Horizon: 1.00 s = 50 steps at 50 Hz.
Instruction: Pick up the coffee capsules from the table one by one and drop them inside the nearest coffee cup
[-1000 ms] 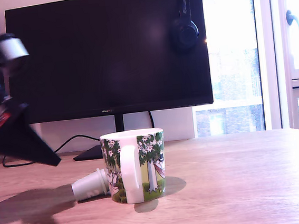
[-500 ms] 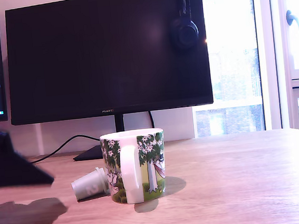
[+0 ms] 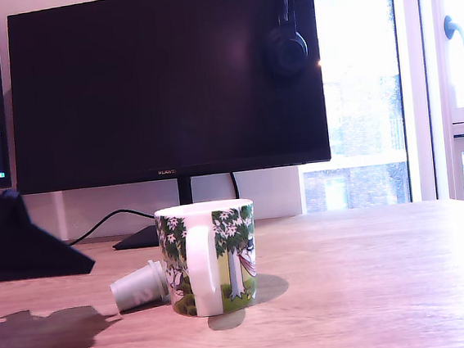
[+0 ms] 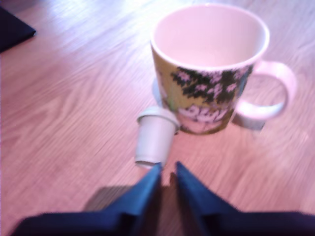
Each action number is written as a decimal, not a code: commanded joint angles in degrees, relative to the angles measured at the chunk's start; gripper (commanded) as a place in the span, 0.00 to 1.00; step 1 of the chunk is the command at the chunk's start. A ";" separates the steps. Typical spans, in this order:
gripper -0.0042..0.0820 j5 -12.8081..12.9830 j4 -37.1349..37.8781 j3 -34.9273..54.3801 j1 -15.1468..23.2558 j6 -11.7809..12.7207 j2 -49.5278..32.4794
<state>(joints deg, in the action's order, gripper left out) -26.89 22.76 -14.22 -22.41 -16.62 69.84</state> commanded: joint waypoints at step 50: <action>0.96 0.15 22.75 -2.25 -0.11 1.03 23.12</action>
<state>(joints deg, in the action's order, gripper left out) -26.70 44.51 -15.11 -22.41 -15.57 92.42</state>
